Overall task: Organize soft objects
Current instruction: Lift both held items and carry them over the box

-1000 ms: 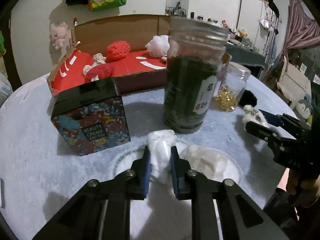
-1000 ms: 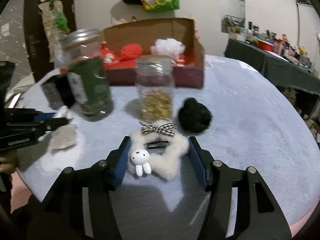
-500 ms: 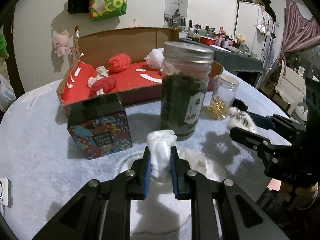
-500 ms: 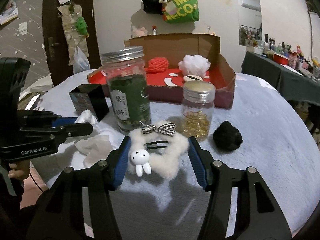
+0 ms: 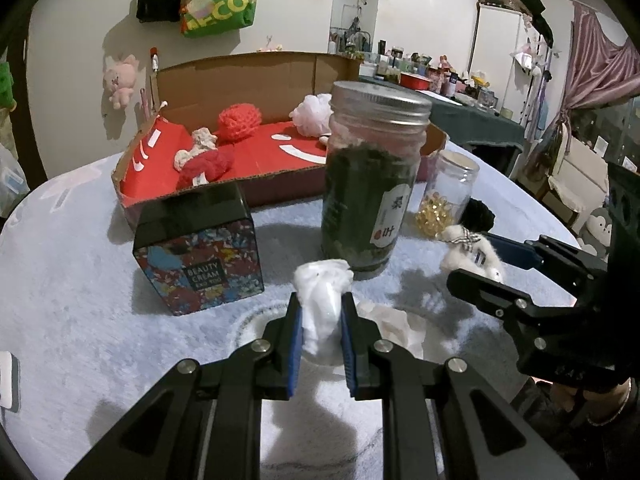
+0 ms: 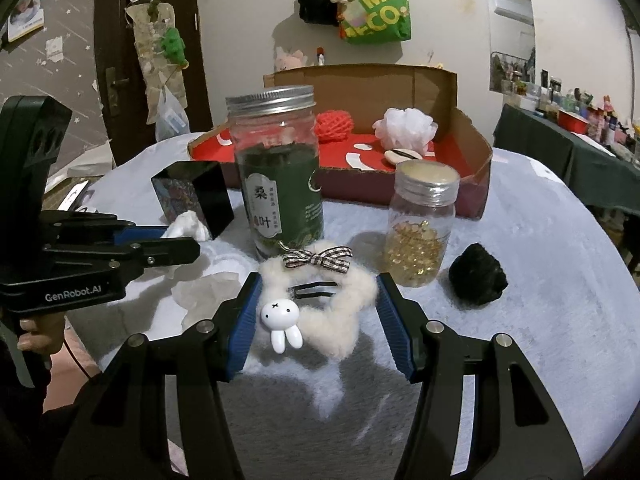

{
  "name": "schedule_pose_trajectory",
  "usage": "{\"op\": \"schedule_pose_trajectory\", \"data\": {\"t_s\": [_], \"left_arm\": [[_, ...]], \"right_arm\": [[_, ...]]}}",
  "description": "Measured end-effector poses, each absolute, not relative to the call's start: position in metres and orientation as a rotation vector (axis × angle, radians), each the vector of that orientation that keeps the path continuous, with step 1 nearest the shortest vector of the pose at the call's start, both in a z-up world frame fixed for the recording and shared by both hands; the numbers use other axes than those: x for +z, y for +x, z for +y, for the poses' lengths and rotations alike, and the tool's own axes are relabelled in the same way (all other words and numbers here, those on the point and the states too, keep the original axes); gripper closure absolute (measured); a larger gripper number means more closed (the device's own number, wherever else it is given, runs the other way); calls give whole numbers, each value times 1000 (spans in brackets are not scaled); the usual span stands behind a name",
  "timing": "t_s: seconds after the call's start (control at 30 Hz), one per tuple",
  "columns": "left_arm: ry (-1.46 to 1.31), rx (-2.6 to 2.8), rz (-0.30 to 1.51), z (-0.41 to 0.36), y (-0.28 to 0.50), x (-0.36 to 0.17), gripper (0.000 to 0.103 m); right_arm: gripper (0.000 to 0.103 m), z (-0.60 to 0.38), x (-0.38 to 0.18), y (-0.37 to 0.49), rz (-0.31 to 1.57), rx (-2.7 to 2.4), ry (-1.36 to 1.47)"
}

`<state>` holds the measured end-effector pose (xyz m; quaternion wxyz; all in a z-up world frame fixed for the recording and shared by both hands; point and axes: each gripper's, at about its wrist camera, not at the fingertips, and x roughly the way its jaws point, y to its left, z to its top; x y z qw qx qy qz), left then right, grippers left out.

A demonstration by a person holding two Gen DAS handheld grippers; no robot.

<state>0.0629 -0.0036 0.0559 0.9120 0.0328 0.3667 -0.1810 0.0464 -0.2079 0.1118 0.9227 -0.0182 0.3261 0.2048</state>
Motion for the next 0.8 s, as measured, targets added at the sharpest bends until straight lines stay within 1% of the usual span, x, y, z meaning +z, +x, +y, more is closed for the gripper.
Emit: {"op": "schedule_pose_trajectory", "data": {"t_s": [0.47, 0.8], "left_arm": [[60, -390, 758, -7, 61, 54, 85], [34, -298, 769, 26, 60, 57, 85]], "right_arm": [[48, -207, 111, 47, 672, 421, -39], [48, -235, 115, 47, 683, 351, -18]]}}
